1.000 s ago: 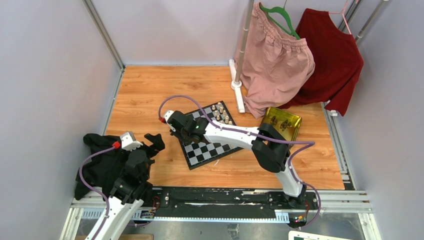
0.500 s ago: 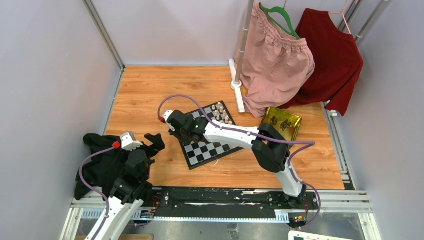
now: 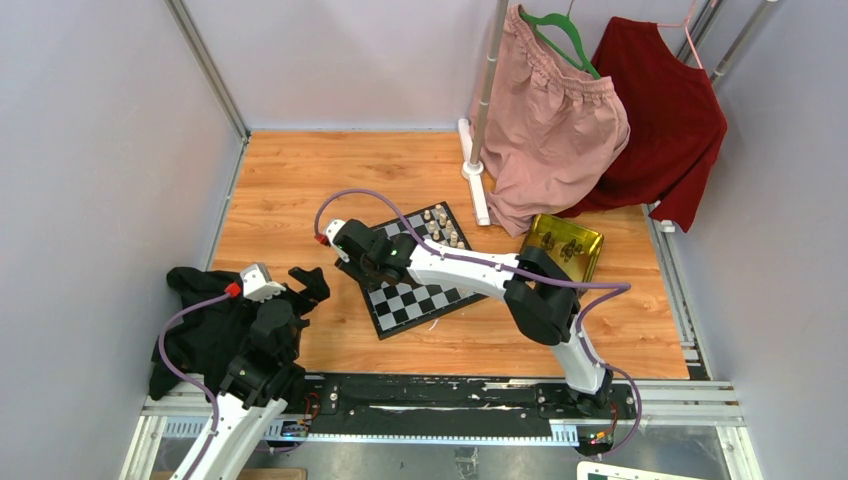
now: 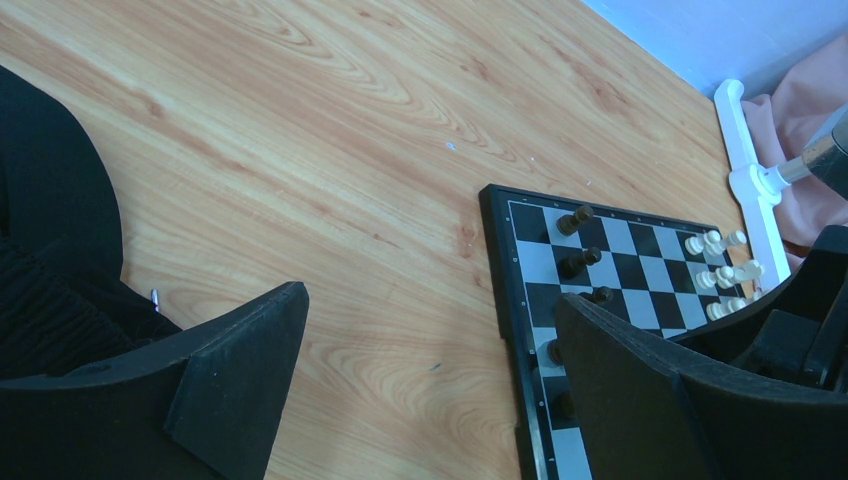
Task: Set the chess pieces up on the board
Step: Place the chess piece on the chessboard, then pick up the chess piece from the storage box.
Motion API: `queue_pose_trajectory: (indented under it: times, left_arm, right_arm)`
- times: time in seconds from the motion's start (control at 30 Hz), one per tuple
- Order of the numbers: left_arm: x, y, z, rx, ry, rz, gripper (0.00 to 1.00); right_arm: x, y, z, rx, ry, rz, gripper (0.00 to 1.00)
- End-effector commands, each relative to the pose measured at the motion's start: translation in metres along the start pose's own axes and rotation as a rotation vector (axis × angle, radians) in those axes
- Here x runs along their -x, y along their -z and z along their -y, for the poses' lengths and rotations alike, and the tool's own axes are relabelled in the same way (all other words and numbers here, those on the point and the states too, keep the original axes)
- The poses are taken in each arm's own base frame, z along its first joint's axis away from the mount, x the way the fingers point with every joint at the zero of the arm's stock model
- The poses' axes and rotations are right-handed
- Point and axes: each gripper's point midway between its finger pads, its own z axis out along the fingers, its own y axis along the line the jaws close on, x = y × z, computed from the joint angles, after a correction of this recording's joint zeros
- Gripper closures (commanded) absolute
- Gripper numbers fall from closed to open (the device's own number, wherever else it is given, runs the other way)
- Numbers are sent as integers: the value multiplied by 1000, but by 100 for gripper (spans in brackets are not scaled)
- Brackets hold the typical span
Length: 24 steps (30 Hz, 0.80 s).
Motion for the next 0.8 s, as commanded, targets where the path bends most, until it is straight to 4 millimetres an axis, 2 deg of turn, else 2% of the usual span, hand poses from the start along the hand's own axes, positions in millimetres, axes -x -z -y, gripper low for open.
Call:
queue_pose_trajectory:
  times: [0.0, 0.23, 0.43, 0.67, 0.77]
  left_arm:
    - [2, 1, 0, -11, 13, 18, 0]
    - [2, 1, 0, -9, 14, 19, 0]
    - [1, 1, 0, -9, 13, 19, 0]
    - [0, 0, 1, -10, 9, 15, 0]
    - [1, 0, 1, -10, 8, 15, 0]
  right_arm:
    - [25, 25, 8, -43, 25, 60, 60]
    - [39, 55, 47, -153, -26, 120, 56]
    - [33, 87, 103, -277, -152, 172, 55]
    - [-14, 135, 190, -464, -375, 196, 54]
    - [-48, 152, 224, -558, -473, 173, 52]
